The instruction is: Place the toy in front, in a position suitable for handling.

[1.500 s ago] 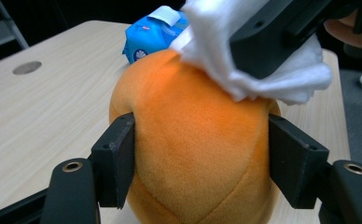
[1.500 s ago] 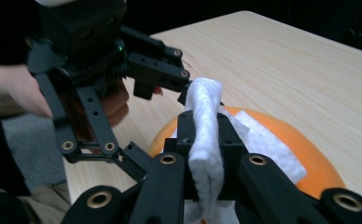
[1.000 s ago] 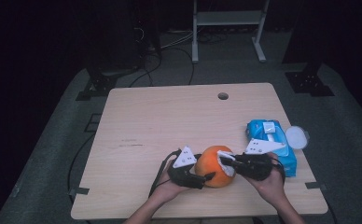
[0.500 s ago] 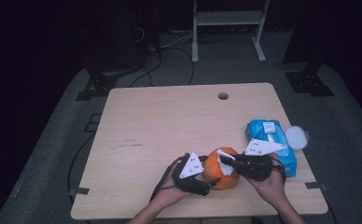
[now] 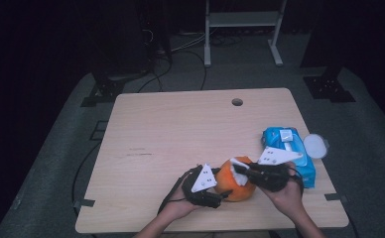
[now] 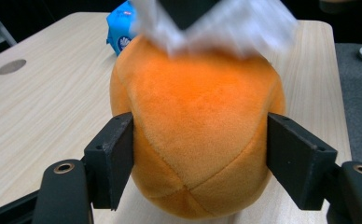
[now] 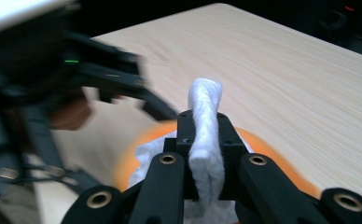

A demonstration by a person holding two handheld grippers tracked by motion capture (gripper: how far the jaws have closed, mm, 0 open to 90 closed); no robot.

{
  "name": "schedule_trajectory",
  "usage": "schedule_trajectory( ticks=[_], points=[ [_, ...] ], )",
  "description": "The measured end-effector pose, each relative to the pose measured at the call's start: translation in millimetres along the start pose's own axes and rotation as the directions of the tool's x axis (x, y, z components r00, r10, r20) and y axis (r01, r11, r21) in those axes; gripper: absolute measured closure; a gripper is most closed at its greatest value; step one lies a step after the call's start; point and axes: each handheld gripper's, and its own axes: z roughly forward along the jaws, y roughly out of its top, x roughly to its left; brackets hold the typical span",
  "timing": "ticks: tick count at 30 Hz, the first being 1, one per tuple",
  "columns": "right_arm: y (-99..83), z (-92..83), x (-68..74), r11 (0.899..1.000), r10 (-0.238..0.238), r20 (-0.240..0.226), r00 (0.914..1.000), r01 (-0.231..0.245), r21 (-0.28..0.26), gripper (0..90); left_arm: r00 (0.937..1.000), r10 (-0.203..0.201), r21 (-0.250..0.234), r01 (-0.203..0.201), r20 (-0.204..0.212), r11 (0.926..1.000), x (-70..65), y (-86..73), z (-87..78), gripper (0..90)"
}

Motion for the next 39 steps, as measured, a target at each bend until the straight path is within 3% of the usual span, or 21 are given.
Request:
schedule_trajectory(
  ticks=[2,3,6,8,11,13,15,18,22,24,27,30,32,36,39],
  points=[
    [-5.7,-2.8,-12.2,0.999,0.046,0.010,0.9989,-0.046,0.002,82.8,0.9976,-0.060,-0.018,0.061,0.033,0.9980,4.7,-0.4,1.2,23.3],
    [-7.1,-2.7,-13.7,0.998,0.057,0.001,0.9984,-0.057,-0.001,82.9,0.9928,-0.105,-0.029,0.107,0.057,0.9938,7.5,-0.7,2.2,19.5],
    [-4.8,1.2,-4.4,0.999,0.043,-0.028,0.9987,-0.043,0.003,83.0,0.9791,-0.188,-0.034,0.191,0.077,0.9810,12.2,-3.0,3.8,17.0],
    [-1.0,7.6,8.8,1.000,0.018,-0.082,0.9964,-0.017,0.006,82.8,0.9815,-0.179,-0.033,0.181,0.069,0.9829,11.0,-3.4,3.2,20.5],
    [1.9,17.0,23.4,0.999,-0.024,-0.117,0.9929,0.027,0.024,82.8,0.9921,-0.117,-0.017,0.118,0.045,0.9928,6.7,-1.6,1.7,25.2],
    [2.9,18.0,23.9,0.999,-0.041,-0.100,0.9942,0.044,0.027,82.8,0.9959,-0.083,-0.015,0.084,0.035,0.9964,6.6,-2.6,0.4,27.3],
    [3.1,12.9,15.1,1.000,-0.020,-0.075,0.9970,0.022,0.019,82.8,0.9970,-0.071,-0.009,0.072,0.031,0.9974,8.0,-4.3,-0.5,28.7],
    [-1.9,2.4,-3.8,1.000,0.002,0.018,0.9998,-0.003,0.027,82.7,0.9956,-0.087,-0.010,0.087,0.036,0.9961,11.3,-7.6,-0.8,28.5],
    [-11.1,-1.9,-16.6,0.998,0.060,0.033,0.9976,-0.061,0.030,82.8,0.9885,-0.137,-0.023,0.139,0.064,0.9900,13.9,-5.8,1.2,21.1],
    [-9.6,-0.3,-11.9,0.998,0.048,0.030,0.9984,-0.049,0.032,82.9,0.9898,-0.128,-0.021,0.130,0.062,0.9913,11.3,-4.4,2.5,21.1],
    [-1.9,5.5,5.4,0.999,0.039,-0.058,0.9976,-0.038,0.010,82.6,0.9968,-0.066,-0.014,0.067,0.046,0.9977,2.8,-1.5,1.6,25.3],
    [3.1,13.2,20.1,1.000,0.002,-0.106,0.9944,0.000,0.016,82.7,0.9993,-0.011,-0.007,0.011,0.036,0.9999,-1.2,-0.8,1.6,26.9],
    [3.6,16.3,22.6,0.999,-0.029,-0.087,0.9958,0.031,0.030,82.7,0.9994,0.007,-0.002,-0.007,0.033,1.0000,0.3,-2.3,0.4,27.6],
    [-0.2,8.5,1.1,1.000,0.012,-0.029,0.9995,-0.011,0.026,82.5,0.9994,0.003,0.007,-0.004,0.034,1.0000,6.1,-5.0,-1.2,28.3],
    [-7.6,-0.2,-14.3,0.999,0.038,0.042,0.9984,-0.039,0.035,82.6,0.9967,-0.061,-0.001,0.061,0.054,0.9981,14.2,-9.1,-0.1,26.7]
  ],
)
